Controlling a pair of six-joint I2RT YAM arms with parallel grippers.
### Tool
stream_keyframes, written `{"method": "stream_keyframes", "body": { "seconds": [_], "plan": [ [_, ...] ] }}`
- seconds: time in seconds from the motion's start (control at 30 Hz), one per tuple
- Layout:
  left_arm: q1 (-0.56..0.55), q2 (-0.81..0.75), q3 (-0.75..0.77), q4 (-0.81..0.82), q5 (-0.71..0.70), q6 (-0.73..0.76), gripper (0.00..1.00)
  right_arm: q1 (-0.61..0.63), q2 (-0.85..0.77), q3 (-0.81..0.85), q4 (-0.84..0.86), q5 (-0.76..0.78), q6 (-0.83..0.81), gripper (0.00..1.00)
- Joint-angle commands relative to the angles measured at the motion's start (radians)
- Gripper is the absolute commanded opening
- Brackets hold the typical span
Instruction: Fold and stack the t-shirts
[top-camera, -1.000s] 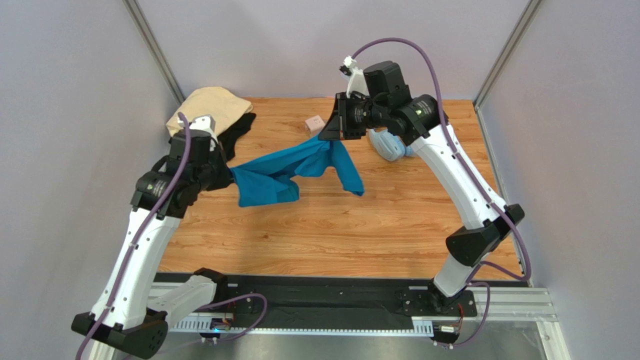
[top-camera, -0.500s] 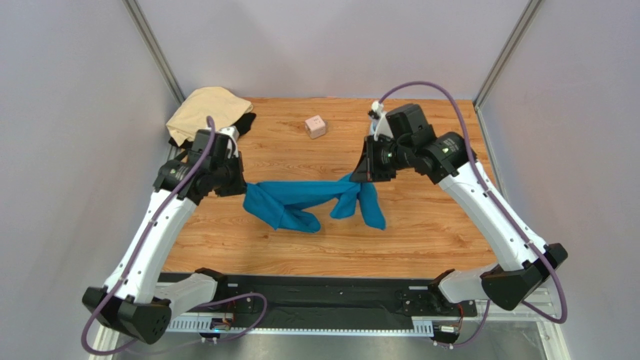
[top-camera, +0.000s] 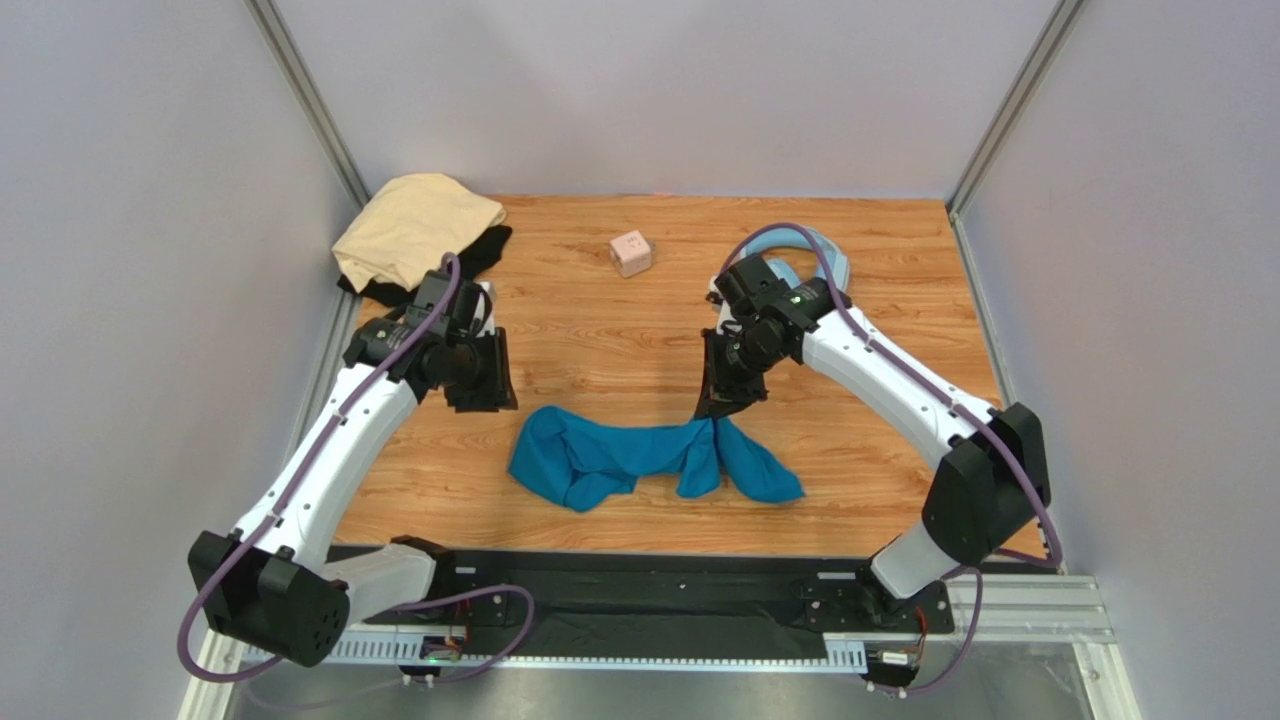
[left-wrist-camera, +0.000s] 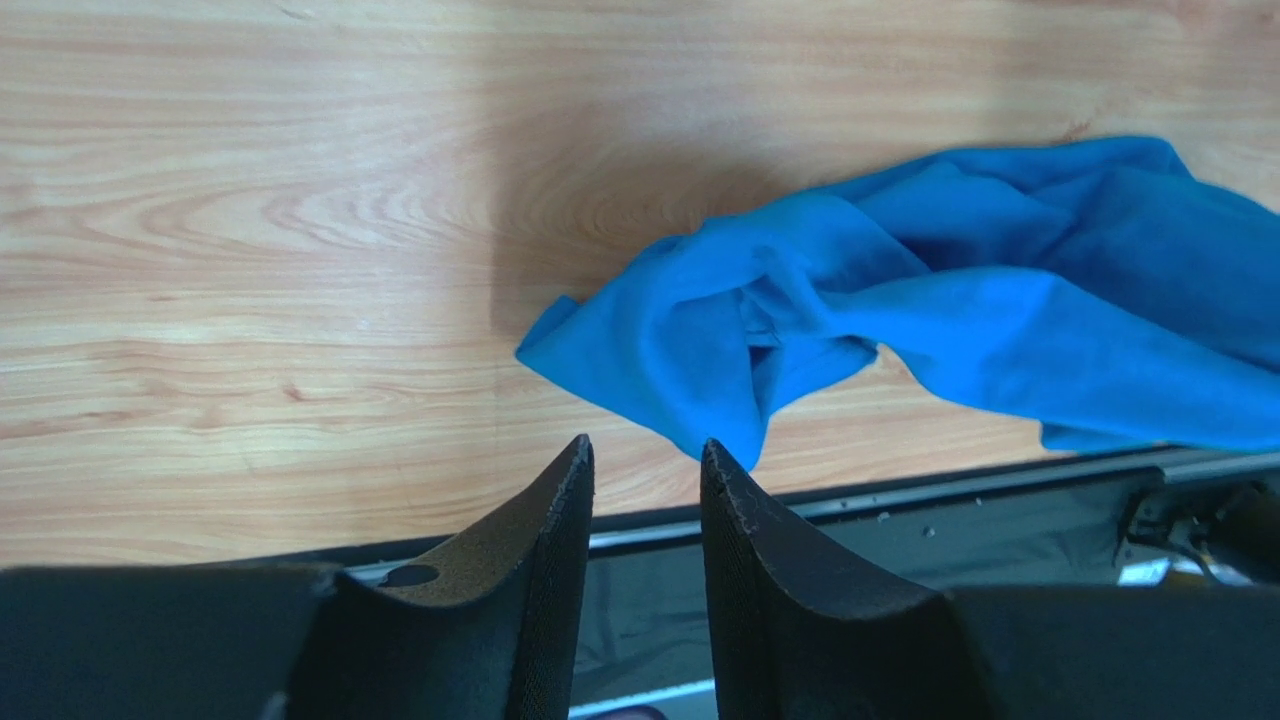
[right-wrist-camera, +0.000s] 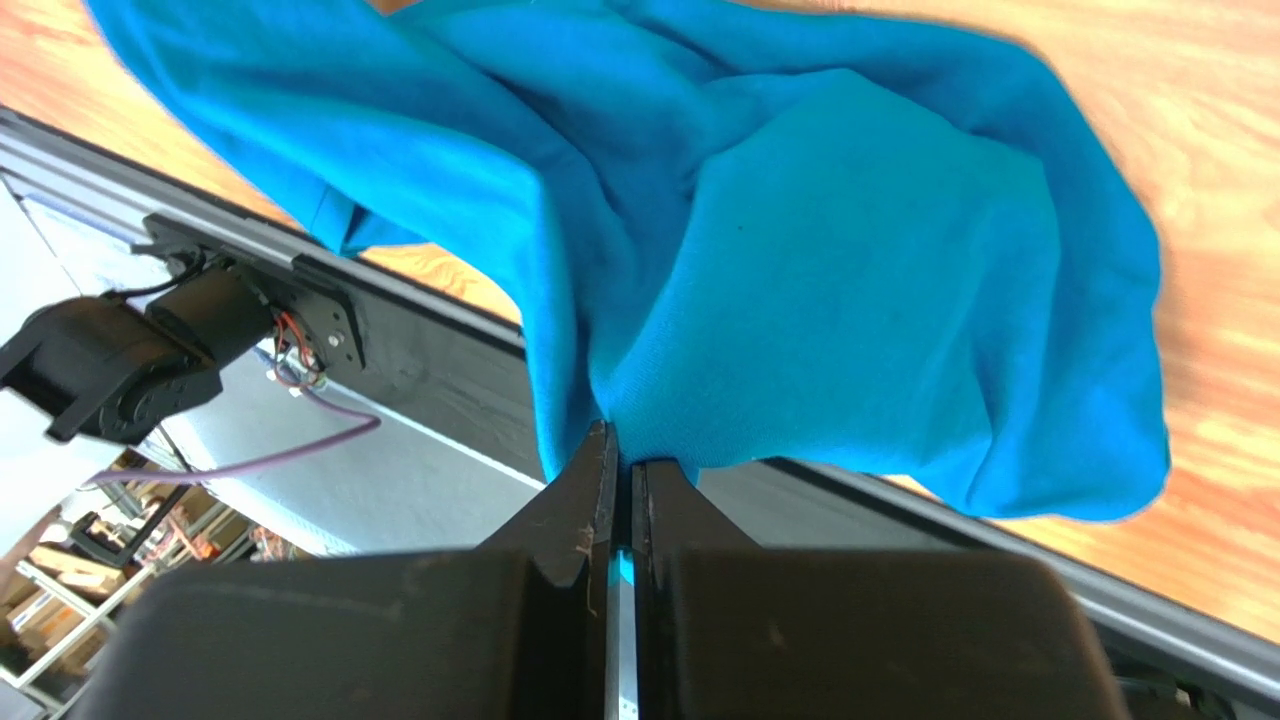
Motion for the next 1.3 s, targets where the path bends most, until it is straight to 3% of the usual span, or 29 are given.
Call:
{"method": "stream_keyframes", "body": {
  "seconds": [0.0,0.5,0.73,1.0,1.07,1.1,1.13,1.27],
  "plan": [
    [0.003,-0.026,-0.066,0.063,0.126,-0.018,0.4,-0.003,0.058,0.033,0.074,-0.025,-0.006,0.0],
    [-0.003,-0.003,-0.313,0.232,0.273,-0.037,0.43,-0.032,0.286,0.246,0.003,-0.041,-0.112,0.0],
    [-0.014,0.111,-0.389,0.335,0.302,-0.018,0.43,-0.058,0.301,0.249,-0.003,-0.048,-0.121,0.0],
    [-0.055,0.339,-0.367,0.406,0.35,-0.014,0.42,-0.075,0.293,0.223,0.008,-0.037,-0.129,0.0],
    [-0.073,0.376,-0.344,0.407,0.348,-0.009,0.37,-0.076,0.289,0.212,0.018,-0.035,-0.127,0.0],
    [-0.09,0.406,-0.336,0.409,0.347,-0.006,0.29,-0.078,0.287,0.211,0.021,-0.032,-0.127,0.0],
    [-0.096,0.42,-0.319,0.41,0.345,0.0,0.04,-0.079,0.289,0.211,0.023,-0.031,-0.127,0.0],
    [-0.104,0.419,-0.276,0.38,0.333,-0.006,0.0,-0.095,0.28,0.221,0.018,-0.023,-0.129,0.0]
  ]
}}
